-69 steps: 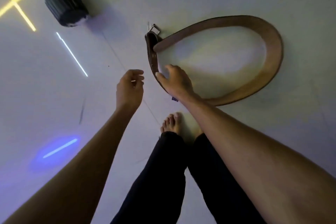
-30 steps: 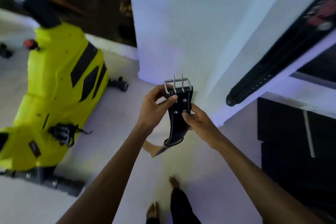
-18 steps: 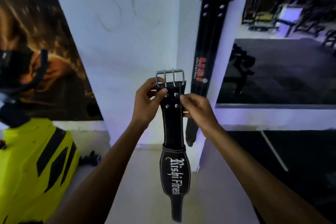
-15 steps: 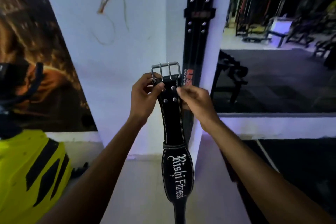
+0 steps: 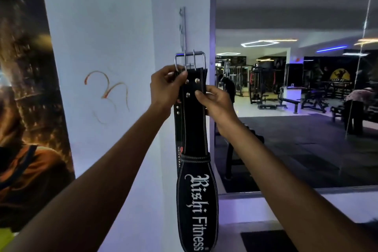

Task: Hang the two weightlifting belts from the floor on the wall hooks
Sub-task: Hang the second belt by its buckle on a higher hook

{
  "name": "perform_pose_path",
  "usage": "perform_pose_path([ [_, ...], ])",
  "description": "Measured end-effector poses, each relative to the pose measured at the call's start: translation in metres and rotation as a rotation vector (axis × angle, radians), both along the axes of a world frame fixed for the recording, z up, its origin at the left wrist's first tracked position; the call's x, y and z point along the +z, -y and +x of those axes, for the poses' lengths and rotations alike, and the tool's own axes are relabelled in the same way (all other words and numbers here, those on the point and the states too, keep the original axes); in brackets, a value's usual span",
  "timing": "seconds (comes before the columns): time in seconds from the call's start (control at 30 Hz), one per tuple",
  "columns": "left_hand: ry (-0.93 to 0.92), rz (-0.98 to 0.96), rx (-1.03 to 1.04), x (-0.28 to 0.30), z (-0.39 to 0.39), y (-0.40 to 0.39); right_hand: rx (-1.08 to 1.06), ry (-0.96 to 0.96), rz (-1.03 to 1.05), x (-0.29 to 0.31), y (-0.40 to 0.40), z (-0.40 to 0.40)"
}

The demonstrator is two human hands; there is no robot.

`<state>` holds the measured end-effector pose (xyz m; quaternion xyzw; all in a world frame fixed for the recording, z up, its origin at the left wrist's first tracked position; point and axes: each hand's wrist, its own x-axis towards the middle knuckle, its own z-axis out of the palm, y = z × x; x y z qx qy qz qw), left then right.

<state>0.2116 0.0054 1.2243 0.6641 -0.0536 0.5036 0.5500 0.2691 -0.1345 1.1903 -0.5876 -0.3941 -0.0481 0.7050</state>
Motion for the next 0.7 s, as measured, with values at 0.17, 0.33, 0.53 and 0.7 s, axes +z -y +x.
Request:
perform_pose_path([
  [0.17, 0.078, -0.008, -0.029, 0.049, -0.006, 0.006, 0.04, 0.054, -0.008, -0.011, 0.014, -0.017],
  [0.33, 0.102, 0.008, -0.044, 0.075, -0.011, 0.005, -0.036, 0.095, -0.013, -0.054, 0.016, -0.027],
  [0.53, 0.073, -0.009, -0.036, 0.065, -0.01, 0.002, -0.064, -0.049, 0.066, -0.124, 0.011, -0.035],
  [0.7, 0.063, -0.026, -0.032, 0.062, -0.015, -0.001, -0.079, -0.15, -0.144, -0.2, 0.014, -0.046],
])
